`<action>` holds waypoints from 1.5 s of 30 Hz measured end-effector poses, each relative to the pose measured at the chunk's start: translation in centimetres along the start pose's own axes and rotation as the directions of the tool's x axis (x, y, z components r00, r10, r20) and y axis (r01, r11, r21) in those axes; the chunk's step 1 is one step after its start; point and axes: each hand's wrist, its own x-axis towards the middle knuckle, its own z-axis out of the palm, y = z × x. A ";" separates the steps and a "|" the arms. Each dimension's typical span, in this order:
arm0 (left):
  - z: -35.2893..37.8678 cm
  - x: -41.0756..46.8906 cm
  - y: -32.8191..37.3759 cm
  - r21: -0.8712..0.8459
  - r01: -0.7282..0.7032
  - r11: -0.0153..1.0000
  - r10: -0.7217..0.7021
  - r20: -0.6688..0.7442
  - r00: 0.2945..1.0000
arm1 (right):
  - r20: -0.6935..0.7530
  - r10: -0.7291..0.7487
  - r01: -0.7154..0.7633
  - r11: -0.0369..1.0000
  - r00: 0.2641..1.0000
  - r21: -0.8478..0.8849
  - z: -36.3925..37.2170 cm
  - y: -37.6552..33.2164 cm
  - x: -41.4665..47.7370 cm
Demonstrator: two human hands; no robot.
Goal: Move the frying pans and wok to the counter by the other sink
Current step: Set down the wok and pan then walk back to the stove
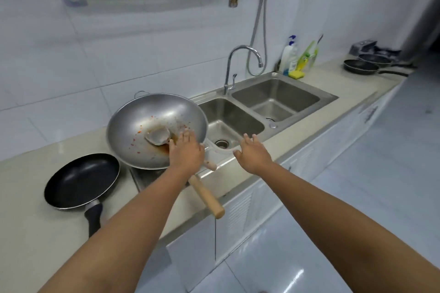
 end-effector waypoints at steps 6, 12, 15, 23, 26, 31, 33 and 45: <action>4.0 3.6 9.7 0.114 -0.254 0.960 0.224 0.229 0.947 | 0.059 0.211 -0.203 0.972 0.976 -0.120 -1.8 11.8 -1.1; 6.9 6.3 21.9 0.128 -0.434 0.892 0.369 0.350 0.861 | 0.093 0.394 -0.385 0.917 0.914 -0.101 -4.3 23.0 -3.1; 8.1 7.0 26.9 0.105 -0.465 0.879 0.393 0.391 0.832 | 0.086 0.429 -0.420 0.901 0.899 -0.108 -5.7 27.2 -3.9; 12.4 8.1 41.8 0.043 -0.614 0.788 0.533 0.450 0.717 | 0.105 0.536 -0.521 0.842 0.838 -0.137 -8.7 39.2 -4.9; 13.8 9.3 45.4 0.045 -0.640 0.767 0.550 0.465 0.693 | 0.125 0.550 -0.538 0.835 0.826 -0.119 -8.6 42.1 -4.3; 16.5 13.4 51.4 0.062 -0.687 0.724 0.592 0.455 0.665 | 0.107 0.558 -0.547 0.829 0.823 -0.111 -10.2 48.1 -0.9; 18.1 15.4 53.7 0.047 -0.696 0.717 0.599 0.469 0.649 | 0.104 0.560 -0.549 0.827 0.822 -0.120 -10.3 50.9 0.8; 24.0 34.6 72.5 0.032 -0.779 0.627 0.663 0.504 0.554 | 0.083 0.705 -0.707 0.707 0.704 -0.015 -15.0 69.6 14.9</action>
